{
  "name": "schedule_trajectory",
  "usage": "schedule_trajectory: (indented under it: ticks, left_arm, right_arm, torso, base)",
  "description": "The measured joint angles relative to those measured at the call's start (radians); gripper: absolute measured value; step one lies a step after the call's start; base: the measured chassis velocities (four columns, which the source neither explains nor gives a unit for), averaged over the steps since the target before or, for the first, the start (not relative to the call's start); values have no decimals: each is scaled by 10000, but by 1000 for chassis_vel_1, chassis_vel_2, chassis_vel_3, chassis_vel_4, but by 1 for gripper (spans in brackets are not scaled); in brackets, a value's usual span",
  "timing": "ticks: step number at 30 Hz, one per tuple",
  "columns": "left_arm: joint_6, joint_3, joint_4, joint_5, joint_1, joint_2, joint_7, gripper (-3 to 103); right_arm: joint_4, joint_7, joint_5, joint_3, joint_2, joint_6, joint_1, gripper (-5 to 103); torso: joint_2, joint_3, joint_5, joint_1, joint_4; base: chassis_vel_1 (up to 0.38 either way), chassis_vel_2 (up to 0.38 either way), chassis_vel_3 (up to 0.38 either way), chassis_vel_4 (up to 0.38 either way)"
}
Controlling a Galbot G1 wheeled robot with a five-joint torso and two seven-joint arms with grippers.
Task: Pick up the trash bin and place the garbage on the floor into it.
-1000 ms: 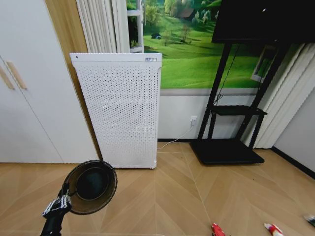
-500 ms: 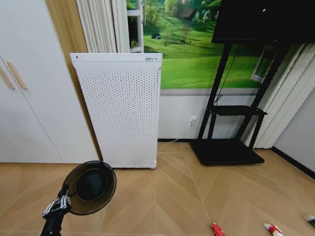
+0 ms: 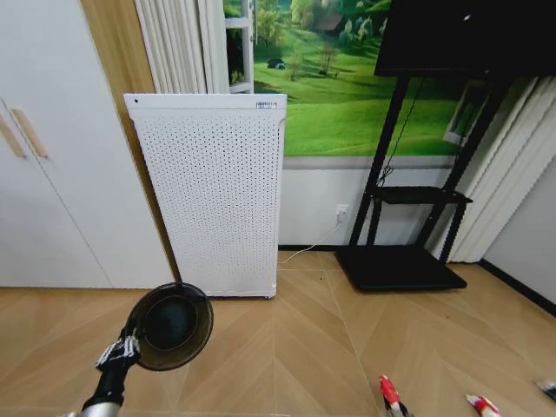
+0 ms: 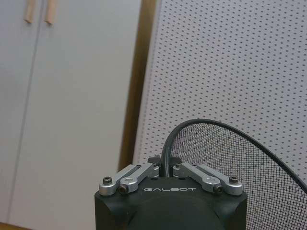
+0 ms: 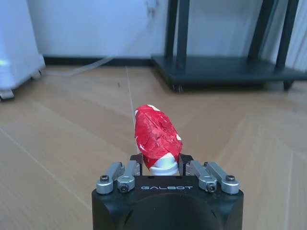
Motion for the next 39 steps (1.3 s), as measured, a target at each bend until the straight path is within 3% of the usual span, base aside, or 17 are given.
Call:
schedule_trajectory:
  ticks: [1,4,5,8,13,15,17,19,22,23,26,27,31,39]
  left_arm:
    - [0,0,0,0,0,0,0,7]
    - [-31,1493,1211,155,-1113,854,13,7]
    - [-31,1493,1211,155,-1113,854,13,7]
    - [-214,3139,2336,647,-2144,1409,197,7]
    - [-345,4318,3024,577,-2726,1601,544,7]
    - [-592,5209,3477,403,-3079,1727,854,7]
    - [-624,5656,3613,308,-3235,1810,981,7]
    - [-664,6689,4056,186,-3716,1867,1329,7]
    - [-701,7083,4362,172,-4014,1762,1420,7]
    - [-731,7350,4675,126,-4257,1552,1447,7]
    - [-809,7786,5254,183,-4711,1207,1485,7]
    - [-888,8138,5780,335,-5016,857,1501,7]
    - [-982,8346,6207,564,-5188,436,1480,7]
    - [-740,8628,5791,282,-4973,504,1465,7]
  right_arm:
    - [0,0,0,0,0,0,0,37]
    - [1008,-59,-157,39,139,567,-523,37]
    - [1008,-59,-157,39,139,567,-523,37]
    - [2121,-409,-241,-2,233,1063,-1165,36]
    - [3040,-925,-239,-218,-47,1378,-1630,36]
    - [3596,-1329,-180,-366,-315,1594,-1934,36]
    - [3762,-1444,-149,-378,-357,1648,-2046,36]
    - [4162,-1690,-99,-370,-379,1769,-2374,36]
    - [4342,-1797,-97,-368,-371,1806,-2527,36]
    - [4550,-1973,-71,-401,-377,1859,-2657,36]
    - [4772,-2329,100,-453,-346,1998,-2889,36]
    - [4813,-2779,196,-475,-302,2268,-3008,36]
    - [5084,-3359,379,-442,-311,2497,-3181,36]
    - [5884,-4199,596,-600,-466,2533,-3263,35]
  torso:
    - [0,0,0,0,0]
    - [0,1,-4,1,-3]
    - [0,1,-4,1,-3]
    - [0,1,-1,1,-4]
    - [0,1,0,1,-1]
    - [-1,0,1,1,8]
    - [0,0,3,1,6]
    - [-1,1,0,1,-2]
    - [-1,0,-2,1,-11]
    - [0,-1,4,0,4]
    - [0,0,-3,-1,0]
    - [-1,0,4,-1,-3]
    - [0,0,2,-1,-1]
    - [-1,0,1,0,2]
  base:
    - [0,0,0,0]
    - [0,0,0,0]
    - [0,0,0,0]
    - [0,0,0,0]
    - [0,0,0,0]
    - [0,0,0,0]
    - [0,0,0,0]
    - [0,0,0,0]
    - [0,0,0,0]
    - [0,0,0,0]
    - [0,0,0,0]
    - [0,0,0,0]
    - [0,0,0,0]
    - [0,0,0,0]
